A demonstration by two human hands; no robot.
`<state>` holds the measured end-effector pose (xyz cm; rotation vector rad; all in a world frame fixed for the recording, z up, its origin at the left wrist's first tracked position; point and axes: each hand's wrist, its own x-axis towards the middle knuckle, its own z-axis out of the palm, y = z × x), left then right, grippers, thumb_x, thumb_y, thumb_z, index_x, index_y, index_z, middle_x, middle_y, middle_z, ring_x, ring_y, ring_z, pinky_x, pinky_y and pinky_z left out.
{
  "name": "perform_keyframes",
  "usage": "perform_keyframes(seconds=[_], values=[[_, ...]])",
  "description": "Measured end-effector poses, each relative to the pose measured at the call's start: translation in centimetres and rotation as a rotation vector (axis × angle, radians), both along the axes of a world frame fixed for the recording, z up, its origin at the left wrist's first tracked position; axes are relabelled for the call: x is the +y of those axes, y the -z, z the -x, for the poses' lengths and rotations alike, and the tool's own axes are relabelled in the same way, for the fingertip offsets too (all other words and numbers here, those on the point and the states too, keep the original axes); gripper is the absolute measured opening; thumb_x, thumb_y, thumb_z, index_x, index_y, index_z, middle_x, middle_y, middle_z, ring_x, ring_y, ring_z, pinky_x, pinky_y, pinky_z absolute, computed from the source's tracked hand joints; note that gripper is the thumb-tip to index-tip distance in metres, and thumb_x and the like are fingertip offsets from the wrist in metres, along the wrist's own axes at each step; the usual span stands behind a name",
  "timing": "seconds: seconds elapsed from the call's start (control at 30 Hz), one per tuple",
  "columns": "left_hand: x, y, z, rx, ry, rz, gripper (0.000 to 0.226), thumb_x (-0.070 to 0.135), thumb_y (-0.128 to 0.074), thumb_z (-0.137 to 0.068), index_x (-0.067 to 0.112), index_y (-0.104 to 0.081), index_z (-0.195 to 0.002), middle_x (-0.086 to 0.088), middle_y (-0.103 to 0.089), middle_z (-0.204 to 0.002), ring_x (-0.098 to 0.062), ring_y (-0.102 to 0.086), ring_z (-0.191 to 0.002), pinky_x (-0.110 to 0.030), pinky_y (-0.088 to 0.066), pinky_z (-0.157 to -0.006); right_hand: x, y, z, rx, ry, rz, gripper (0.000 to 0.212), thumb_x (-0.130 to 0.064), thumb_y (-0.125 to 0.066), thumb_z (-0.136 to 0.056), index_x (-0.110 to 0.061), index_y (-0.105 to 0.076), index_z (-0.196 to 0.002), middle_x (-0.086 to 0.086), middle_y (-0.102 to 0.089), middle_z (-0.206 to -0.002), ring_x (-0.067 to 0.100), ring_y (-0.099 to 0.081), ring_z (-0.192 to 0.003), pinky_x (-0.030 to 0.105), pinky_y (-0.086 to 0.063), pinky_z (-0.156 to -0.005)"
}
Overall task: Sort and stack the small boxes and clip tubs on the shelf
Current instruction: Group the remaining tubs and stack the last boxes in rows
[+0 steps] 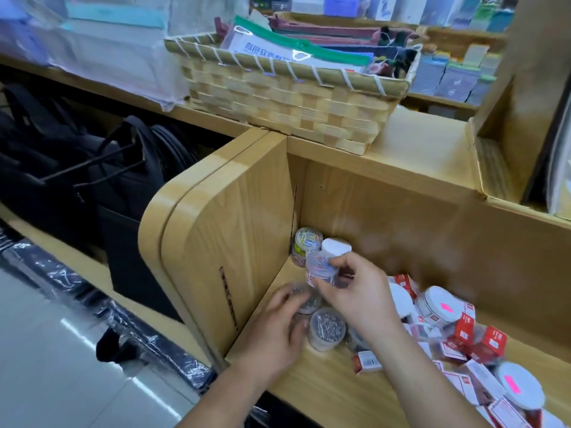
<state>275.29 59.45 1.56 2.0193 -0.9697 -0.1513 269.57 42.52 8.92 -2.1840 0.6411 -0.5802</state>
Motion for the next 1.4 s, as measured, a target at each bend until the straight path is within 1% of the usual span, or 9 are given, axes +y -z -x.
perform_keyframes(seconds=[0.13, 0.27, 0.43, 0.73, 0.83, 0.97, 1.1, 1.27, 1.4], values=[[2.3, -0.8, 0.6, -0.082, -0.083, 0.033, 0.051, 0.015, -0.069, -0.086, 0.043, -0.053, -0.125, 0.027, -0.045, -0.126, -0.003, -0.058, -0.112, -0.023, -0.050, -0.096, 1.2, 0.0, -2.0, 0.118, -0.023, 0.163, 0.032, -0.042, -0.085, -0.067, -0.025, -0.066, -0.087, -0.012, -0.067, -0.084, 0.013, -0.063, -0.085, 0.035, -0.052, -0.072], [5.0, -0.8, 1.9, -0.126, -0.119, 0.024, 0.053, 0.019, -0.063, -0.089, 0.044, -0.052, -0.134, 0.012, -0.053, -0.134, -0.008, -0.061, -0.115, -0.029, -0.053, -0.094, 2.5, 1.9, -3.5, 0.258, -0.045, 0.453, 0.029, -0.047, -0.077, -0.072, -0.027, -0.067, -0.090, -0.008, -0.067, -0.088, 0.020, -0.058, -0.098, 0.033, -0.048, -0.066], [5.3, -1.0, 2.4, -0.162, -0.148, 0.042, 0.056, 0.016, -0.072, -0.088, 0.045, -0.051, -0.131, 0.017, -0.055, -0.133, -0.003, -0.064, -0.109, -0.023, -0.054, -0.092, 2.4, 3.8, -4.4, 0.334, -0.036, 0.749, 0.026, -0.054, -0.072, -0.068, -0.028, -0.072, -0.066, -0.009, -0.063, -0.068, 0.024, -0.057, -0.081, 0.030, -0.045, -0.060], [4.2, -1.7, 2.0, -0.217, -0.095, 0.093, 0.046, 0.010, -0.063, -0.086, 0.030, -0.060, -0.128, 0.008, -0.053, -0.141, -0.007, -0.056, -0.125, -0.023, -0.045, -0.107, -0.1, -0.5, 3.7, -0.033, -0.010, 0.204, 0.016, -0.018, -0.071, -0.088, -0.025, -0.076, -0.102, -0.012, -0.074, -0.093, 0.006, -0.066, -0.085, 0.029, -0.054, -0.077], [2.4, -2.9, 2.0, -0.290, -0.020, 0.055, 0.032, 0.013, -0.068, -0.086, 0.021, -0.068, -0.117, 0.005, -0.063, -0.127, -0.019, -0.057, -0.124, -0.035, -0.049, -0.103, -2.2, -0.7, 9.1, 0.069, 0.049, 0.103, 0.016, -0.014, -0.073, -0.086, -0.028, -0.077, -0.092, -0.022, -0.072, -0.088, -0.005, -0.064, -0.084, 0.018, -0.051, -0.075], [-1.3, -4.4, 2.2, -0.295, 0.145, -0.237, 0.025, 0.039, -0.067, -0.082, 0.024, -0.072, -0.102, 0.007, -0.067, -0.121, -0.023, -0.044, -0.138, -0.023, -0.031, -0.114, -3.7, 0.2, 13.6, 0.210, 0.010, 0.034, 0.022, -0.011, -0.078, -0.081, -0.031, -0.077, -0.091, -0.026, -0.069, -0.086, -0.011, -0.062, -0.086, 0.003, -0.042, -0.072], [-4.2, -4.4, 1.7, -0.282, 0.184, -0.263, 0.024, 0.045, -0.057, -0.080, 0.025, -0.068, -0.088, 0.011, -0.061, -0.103, -0.018, -0.050, -0.118, -0.039, -0.051, -0.094, -3.6, 1.2, 16.1, 0.187, 0.044, 0.074, 0.018, -0.017, -0.083, -0.078, -0.026, -0.078, -0.093, -0.021, -0.071, -0.093, -0.004, -0.065, -0.092, 0.015, -0.048, -0.083], [-8.5, -6.6, 3.4, -0.287, 0.270, -0.178, 0.021, 0.033, -0.067, -0.085, 0.023, -0.073, -0.101, 0.010, -0.066, -0.112, -0.015, -0.060, -0.108, -0.031, -0.052, -0.088, -4.0, 1.6, 17.1, 0.077, 0.226, 0.000, 0.014, -0.016, -0.080, -0.081, -0.028, -0.076, -0.088, -0.022, -0.072, -0.090, -0.004, -0.066, -0.089, 0.018, -0.050, -0.079], [-13.1, -7.9, 3.0, -0.307, 0.295, -0.266, 0.049, 0.046, -0.066, -0.082, 0.028, -0.062, -0.127, 0.007, -0.061, -0.125, -0.021, -0.055, -0.116, -0.037, -0.051, -0.093, -5.8, 1.0, 17.7, 0.040, 0.414, -0.025, 0.014, -0.021, -0.075, -0.085, -0.030, -0.076, -0.097, -0.017, -0.071, -0.084, 0.001, -0.064, -0.078, 0.021, -0.050, -0.067]])
